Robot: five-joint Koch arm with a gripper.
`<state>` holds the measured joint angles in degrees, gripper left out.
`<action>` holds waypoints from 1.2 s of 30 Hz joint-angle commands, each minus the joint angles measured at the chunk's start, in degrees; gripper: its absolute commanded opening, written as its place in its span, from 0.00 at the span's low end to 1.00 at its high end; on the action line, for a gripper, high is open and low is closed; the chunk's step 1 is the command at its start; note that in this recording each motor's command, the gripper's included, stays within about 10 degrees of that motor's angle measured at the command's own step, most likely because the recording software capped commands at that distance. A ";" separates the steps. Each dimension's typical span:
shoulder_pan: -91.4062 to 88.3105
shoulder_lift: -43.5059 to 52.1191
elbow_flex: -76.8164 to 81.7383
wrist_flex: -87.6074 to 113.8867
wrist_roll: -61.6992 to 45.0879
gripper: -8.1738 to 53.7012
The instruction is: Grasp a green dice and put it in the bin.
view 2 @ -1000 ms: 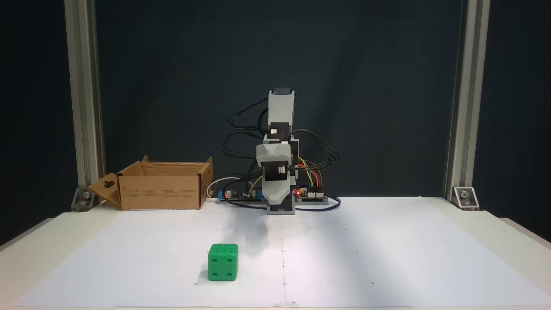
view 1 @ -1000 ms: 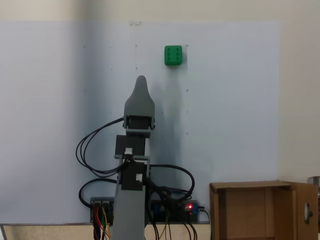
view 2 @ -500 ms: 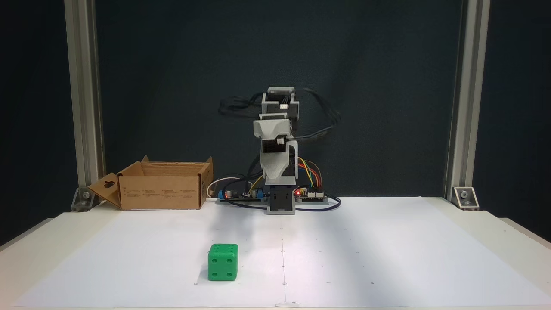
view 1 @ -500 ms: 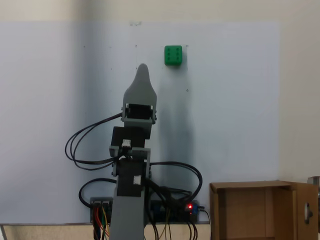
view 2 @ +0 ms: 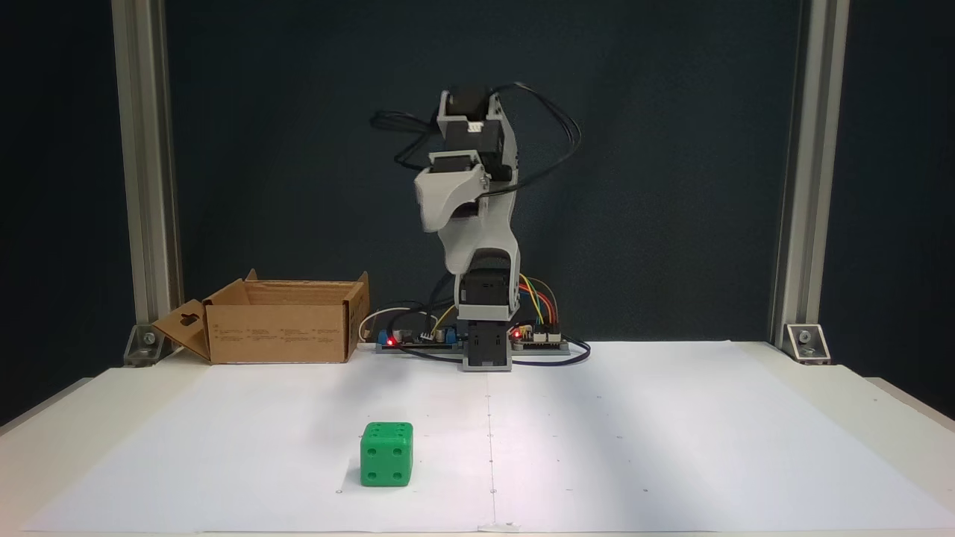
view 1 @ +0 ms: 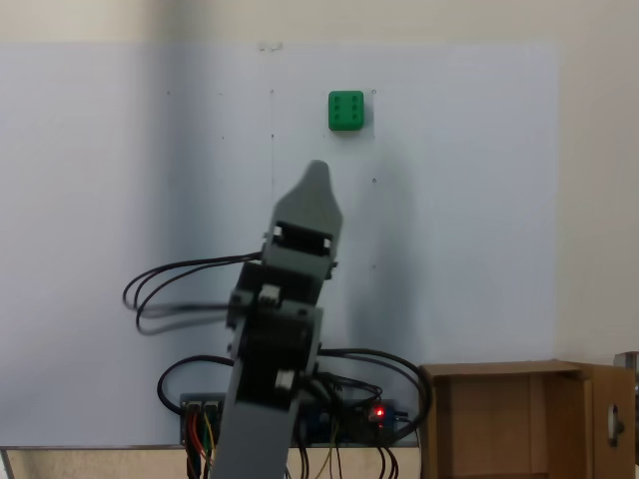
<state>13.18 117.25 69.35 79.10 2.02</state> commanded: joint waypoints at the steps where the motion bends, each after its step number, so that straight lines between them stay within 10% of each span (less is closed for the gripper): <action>1: 0.79 -2.90 -6.24 9.47 -0.18 0.82; 16: -0.09 -24.61 -25.49 17.58 -9.40 0.84; 36: 1.85 -30.06 -32.08 15.64 -19.78 0.84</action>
<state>14.33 87.36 40.78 95.36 -13.62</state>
